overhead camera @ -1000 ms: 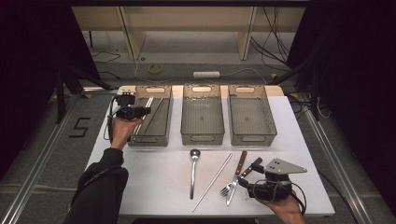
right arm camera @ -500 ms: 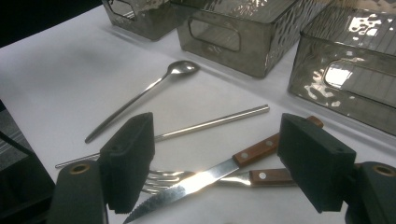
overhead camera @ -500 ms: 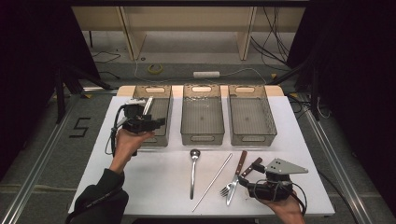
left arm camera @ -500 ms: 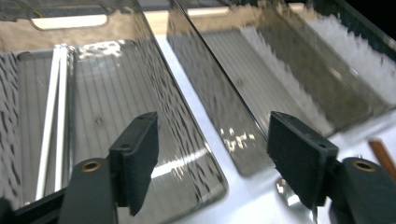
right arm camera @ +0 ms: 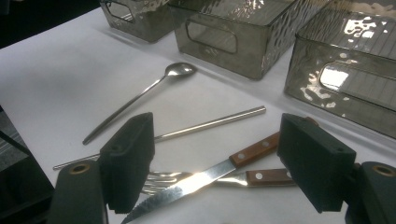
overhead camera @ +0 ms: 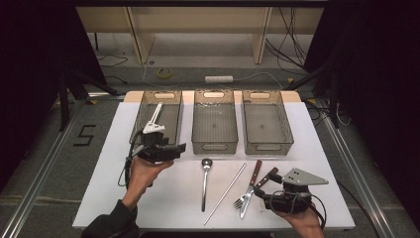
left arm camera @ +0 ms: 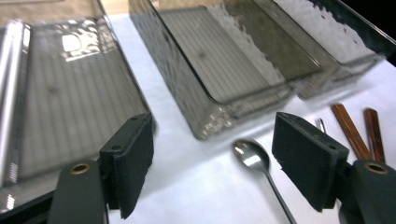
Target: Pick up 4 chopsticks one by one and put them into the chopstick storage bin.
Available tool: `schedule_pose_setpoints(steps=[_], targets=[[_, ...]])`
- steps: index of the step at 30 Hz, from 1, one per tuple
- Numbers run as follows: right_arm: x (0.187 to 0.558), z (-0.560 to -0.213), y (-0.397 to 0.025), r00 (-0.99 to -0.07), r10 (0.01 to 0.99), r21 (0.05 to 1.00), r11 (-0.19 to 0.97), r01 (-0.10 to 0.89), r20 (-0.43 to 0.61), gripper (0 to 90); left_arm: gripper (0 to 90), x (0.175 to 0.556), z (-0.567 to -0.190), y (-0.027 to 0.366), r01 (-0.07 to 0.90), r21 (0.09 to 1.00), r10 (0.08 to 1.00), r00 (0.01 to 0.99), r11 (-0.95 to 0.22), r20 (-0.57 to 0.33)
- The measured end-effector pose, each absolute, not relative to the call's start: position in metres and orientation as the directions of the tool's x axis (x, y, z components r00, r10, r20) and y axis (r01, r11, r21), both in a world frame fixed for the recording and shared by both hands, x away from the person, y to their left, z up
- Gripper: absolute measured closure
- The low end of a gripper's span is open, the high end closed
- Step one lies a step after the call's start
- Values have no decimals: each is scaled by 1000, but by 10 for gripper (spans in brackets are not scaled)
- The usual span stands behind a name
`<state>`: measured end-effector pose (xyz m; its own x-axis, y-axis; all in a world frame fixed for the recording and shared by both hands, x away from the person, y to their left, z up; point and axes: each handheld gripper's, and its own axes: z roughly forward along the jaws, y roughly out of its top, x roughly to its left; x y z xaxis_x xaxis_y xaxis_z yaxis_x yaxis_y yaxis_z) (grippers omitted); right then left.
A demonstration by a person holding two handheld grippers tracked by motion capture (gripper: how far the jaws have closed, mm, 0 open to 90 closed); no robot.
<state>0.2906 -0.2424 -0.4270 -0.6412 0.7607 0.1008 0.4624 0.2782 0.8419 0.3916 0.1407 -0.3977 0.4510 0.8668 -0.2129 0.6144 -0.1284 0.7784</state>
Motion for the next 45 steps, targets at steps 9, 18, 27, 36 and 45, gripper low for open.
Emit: schedule_pose_setpoints(steps=[9,18,27,36,45], targets=[[291,-427,-243,-636,764,841,274,466,104,287,261,367,-409,121,609,772,849,493,-181,-189],[291,-427,-244,-637,764,844,273,462,102,286,257,350,-415,105,600,774,839,514,-202,-179],[291,-427,-244,-634,767,843,272,463,100,286,249,340,-421,94,600,766,830,532,-231,-166],[291,-427,-243,-633,768,842,275,465,98,286,231,327,-425,81,594,761,812,561,-259,-161],[291,-427,-243,-632,769,840,278,466,97,286,235,318,-431,64,582,755,786,600,-302,-148]])
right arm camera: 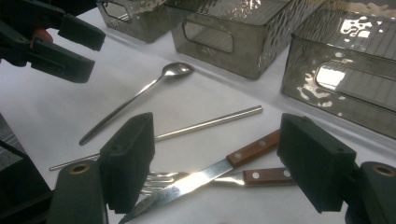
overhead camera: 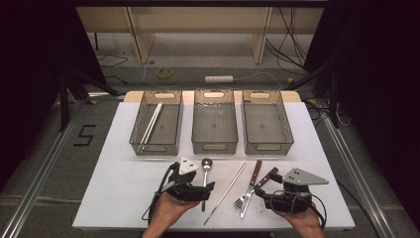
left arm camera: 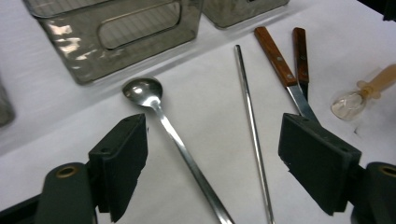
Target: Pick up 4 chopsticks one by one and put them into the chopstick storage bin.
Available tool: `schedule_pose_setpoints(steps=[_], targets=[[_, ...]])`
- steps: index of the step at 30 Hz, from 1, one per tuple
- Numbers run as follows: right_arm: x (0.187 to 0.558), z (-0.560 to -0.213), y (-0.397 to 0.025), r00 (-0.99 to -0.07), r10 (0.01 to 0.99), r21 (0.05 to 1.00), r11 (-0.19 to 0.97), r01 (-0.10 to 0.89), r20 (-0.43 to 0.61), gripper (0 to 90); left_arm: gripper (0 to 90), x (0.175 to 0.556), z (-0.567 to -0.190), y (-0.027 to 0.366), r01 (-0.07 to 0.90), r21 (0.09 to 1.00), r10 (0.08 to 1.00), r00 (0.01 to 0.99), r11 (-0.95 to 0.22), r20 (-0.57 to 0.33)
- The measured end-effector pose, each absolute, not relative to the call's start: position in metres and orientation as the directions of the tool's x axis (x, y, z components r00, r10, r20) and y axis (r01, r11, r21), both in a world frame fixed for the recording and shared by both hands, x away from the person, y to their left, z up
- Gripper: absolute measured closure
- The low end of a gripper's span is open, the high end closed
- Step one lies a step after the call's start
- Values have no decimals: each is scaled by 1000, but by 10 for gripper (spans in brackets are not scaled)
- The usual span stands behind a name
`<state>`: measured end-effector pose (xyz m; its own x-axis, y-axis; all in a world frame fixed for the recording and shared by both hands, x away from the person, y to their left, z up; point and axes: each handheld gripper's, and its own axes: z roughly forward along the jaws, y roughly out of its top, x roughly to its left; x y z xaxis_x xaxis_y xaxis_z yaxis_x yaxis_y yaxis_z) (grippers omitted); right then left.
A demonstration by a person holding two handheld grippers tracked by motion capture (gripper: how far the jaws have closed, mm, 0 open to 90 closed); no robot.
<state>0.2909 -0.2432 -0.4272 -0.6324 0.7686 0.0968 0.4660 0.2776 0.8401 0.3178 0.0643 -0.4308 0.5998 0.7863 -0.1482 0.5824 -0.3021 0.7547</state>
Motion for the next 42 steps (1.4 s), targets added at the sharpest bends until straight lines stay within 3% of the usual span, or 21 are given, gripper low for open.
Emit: schedule_pose_setpoints(steps=[12,29,42], targets=[[292,-428,-243,-633,768,838,281,468,97,286,282,307,-446,40,575,728,746,653,-373,-134],[292,-428,-242,-634,768,838,284,466,92,286,519,306,-466,23,598,668,718,683,-442,-137],[291,-427,-243,-634,768,839,282,465,93,286,566,303,-475,14,588,648,712,695,-485,-97]])
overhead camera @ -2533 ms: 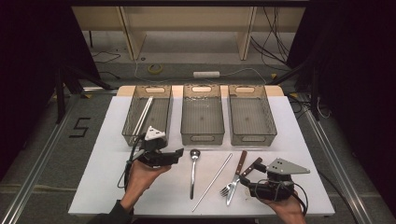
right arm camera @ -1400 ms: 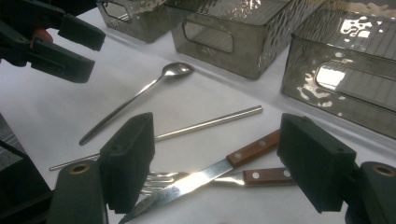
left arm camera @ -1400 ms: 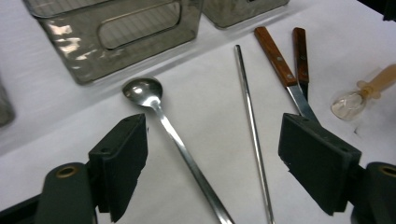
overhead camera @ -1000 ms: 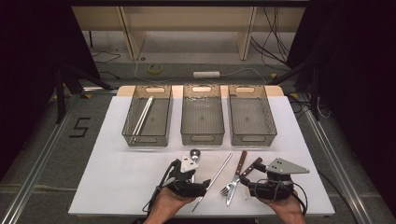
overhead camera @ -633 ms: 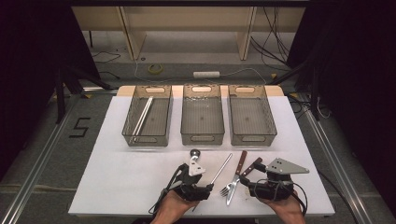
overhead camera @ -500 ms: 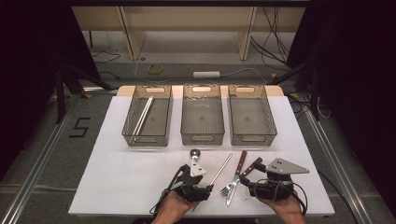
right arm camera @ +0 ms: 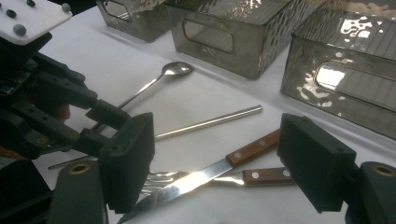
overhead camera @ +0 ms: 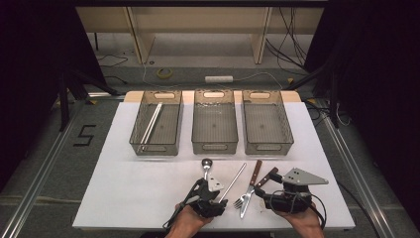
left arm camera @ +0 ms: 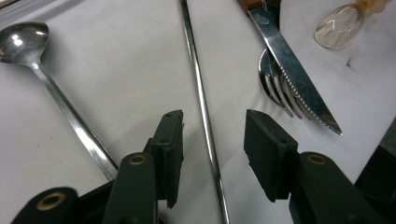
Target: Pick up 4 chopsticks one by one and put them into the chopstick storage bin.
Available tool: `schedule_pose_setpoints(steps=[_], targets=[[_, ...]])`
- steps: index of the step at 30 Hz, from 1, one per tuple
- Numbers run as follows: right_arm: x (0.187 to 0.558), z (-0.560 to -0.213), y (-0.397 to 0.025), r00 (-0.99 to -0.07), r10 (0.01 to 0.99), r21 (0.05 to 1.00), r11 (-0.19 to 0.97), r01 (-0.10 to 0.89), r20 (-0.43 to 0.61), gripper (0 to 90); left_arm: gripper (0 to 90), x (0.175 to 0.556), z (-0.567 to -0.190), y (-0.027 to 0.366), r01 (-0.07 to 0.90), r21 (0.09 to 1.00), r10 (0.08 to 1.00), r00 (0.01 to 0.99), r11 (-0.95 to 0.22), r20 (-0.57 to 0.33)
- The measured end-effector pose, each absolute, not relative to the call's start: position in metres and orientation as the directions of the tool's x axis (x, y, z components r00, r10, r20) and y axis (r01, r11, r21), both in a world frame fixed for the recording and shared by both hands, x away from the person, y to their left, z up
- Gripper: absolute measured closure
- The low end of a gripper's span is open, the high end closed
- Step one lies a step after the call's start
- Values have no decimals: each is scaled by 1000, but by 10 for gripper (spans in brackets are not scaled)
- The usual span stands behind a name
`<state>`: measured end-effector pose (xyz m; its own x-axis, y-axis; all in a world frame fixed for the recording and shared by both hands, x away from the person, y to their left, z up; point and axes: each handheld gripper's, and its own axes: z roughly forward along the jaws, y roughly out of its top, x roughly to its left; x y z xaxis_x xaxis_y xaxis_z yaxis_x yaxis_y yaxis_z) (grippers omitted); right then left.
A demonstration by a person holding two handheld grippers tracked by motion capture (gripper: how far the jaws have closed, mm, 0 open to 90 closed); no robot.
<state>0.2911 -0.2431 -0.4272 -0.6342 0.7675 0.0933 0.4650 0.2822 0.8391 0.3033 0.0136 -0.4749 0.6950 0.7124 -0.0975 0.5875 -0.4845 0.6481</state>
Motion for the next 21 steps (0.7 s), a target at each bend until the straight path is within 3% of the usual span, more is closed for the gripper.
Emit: schedule_pose_setpoints(steps=[12,21], targets=[[291,-428,-242,-637,766,838,287,465,91,287,643,301,-482,8,570,642,720,692,-513,-39],[292,-429,-241,-639,764,833,296,468,87,292,766,303,-483,7,573,640,721,692,-512,-43]])
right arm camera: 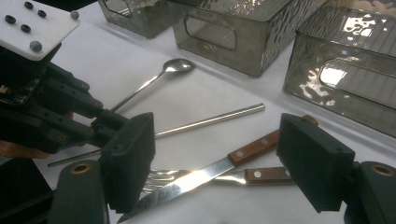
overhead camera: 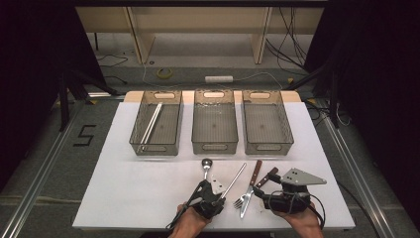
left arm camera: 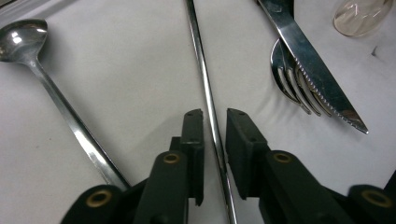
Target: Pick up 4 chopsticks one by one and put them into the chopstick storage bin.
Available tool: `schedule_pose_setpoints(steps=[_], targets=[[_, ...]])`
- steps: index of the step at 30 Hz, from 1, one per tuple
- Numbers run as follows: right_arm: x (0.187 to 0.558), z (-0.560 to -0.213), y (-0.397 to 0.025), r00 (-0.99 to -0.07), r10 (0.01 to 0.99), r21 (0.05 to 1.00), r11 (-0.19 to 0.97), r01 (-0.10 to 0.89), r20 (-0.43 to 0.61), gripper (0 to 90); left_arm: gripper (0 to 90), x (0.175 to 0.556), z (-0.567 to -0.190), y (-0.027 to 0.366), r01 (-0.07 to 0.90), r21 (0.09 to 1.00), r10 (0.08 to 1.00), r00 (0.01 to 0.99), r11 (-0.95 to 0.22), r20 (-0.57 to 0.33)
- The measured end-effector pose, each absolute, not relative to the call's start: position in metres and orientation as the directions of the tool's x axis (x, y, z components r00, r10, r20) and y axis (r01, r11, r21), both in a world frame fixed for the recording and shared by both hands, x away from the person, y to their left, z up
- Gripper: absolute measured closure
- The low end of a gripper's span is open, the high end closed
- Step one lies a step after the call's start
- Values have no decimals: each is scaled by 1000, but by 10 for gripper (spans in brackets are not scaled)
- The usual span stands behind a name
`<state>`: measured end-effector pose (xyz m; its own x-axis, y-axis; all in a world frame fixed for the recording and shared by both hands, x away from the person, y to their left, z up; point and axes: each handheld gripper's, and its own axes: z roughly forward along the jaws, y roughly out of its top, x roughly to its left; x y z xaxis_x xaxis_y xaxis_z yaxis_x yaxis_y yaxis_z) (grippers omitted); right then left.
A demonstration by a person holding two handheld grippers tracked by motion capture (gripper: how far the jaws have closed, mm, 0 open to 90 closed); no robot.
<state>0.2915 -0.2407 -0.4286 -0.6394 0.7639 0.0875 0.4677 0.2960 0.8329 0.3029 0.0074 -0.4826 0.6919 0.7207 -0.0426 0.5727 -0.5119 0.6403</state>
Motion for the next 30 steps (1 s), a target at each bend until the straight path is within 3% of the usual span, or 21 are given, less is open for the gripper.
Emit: schedule_pose_setpoints(steps=[6,30], targets=[[291,-429,-241,-640,763,834,296,465,86,293,842,304,-483,7,566,642,717,696,-518,-35],[292,-428,-242,-639,764,836,293,465,88,295,858,309,-471,21,581,672,708,696,-459,-118]])
